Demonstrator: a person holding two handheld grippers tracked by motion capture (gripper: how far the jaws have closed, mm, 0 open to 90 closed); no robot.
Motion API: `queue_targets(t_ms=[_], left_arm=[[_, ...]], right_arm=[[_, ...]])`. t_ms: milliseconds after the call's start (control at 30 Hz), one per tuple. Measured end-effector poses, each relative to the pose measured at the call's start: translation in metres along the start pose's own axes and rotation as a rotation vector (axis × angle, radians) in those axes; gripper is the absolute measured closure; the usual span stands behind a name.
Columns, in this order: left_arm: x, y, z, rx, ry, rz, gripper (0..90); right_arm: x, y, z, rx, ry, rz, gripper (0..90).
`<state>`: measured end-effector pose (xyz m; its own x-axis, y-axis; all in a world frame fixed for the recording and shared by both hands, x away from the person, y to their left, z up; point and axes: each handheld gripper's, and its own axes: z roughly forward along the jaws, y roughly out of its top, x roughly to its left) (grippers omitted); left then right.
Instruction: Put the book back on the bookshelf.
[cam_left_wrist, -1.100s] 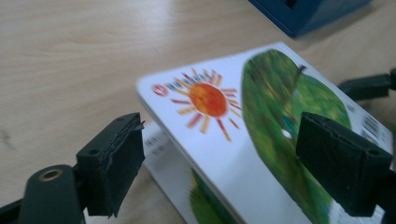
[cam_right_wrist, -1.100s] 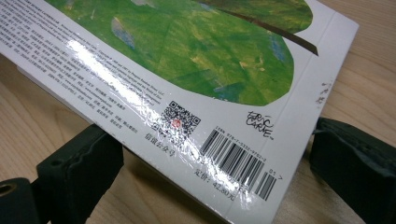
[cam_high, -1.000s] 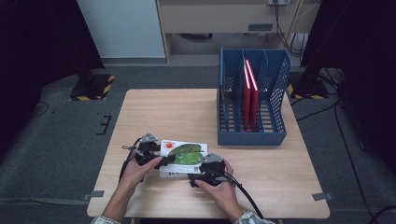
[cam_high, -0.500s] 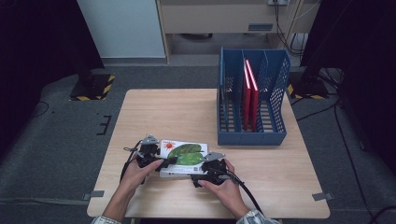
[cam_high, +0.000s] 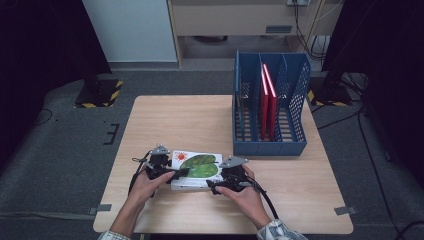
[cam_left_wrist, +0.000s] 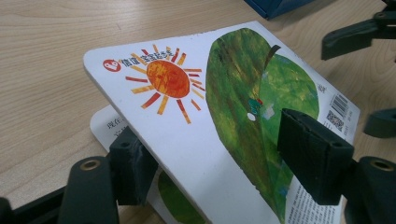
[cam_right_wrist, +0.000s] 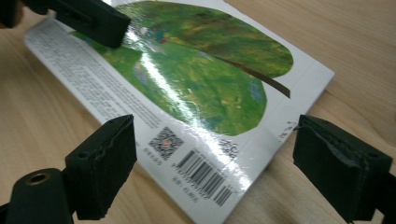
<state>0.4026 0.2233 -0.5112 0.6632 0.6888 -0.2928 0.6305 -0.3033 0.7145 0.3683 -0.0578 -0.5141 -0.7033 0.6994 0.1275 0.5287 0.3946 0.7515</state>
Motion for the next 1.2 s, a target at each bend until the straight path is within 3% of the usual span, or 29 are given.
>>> queue_targets(t_ms=[167, 500, 667, 767, 833, 967, 1200], left_arm=[[0.0, 0.001, -0.002, 0.0, -0.002, 0.011, 34.8], [-0.002, 0.002, -0.01, 0.001, -0.016, 0.053, 41.8], [-0.003, 0.001, -0.011, 0.004, -0.016, 0.048, 43.1], [0.002, -0.002, -0.01, -0.006, -0.043, 0.007, 42.5], [0.003, -0.004, -0.008, 0.005, -0.058, 0.007, 39.1], [0.001, -0.007, -0.004, 0.026, -0.055, 0.012, 30.5], [-0.002, -0.012, -0.001, 0.015, -0.03, 0.019, 28.5]], right_arm=[[-0.005, -0.002, 0.01, 0.024, 0.013, 0.013, 12.6], [-0.007, -0.002, 0.014, 0.03, 0.048, 0.035, 8.2], [-0.008, -0.004, 0.016, 0.035, 0.06, 0.062, 6.7], [-0.008, -0.004, 0.016, 0.036, 0.062, 0.066, 6.7], [-0.009, -0.004, 0.016, 0.032, 0.067, 0.07, 6.7], [-0.008, -0.005, 0.016, 0.036, 0.064, 0.083, 6.9], [-0.005, -0.007, 0.016, 0.031, 0.049, 0.065, 7.0]])
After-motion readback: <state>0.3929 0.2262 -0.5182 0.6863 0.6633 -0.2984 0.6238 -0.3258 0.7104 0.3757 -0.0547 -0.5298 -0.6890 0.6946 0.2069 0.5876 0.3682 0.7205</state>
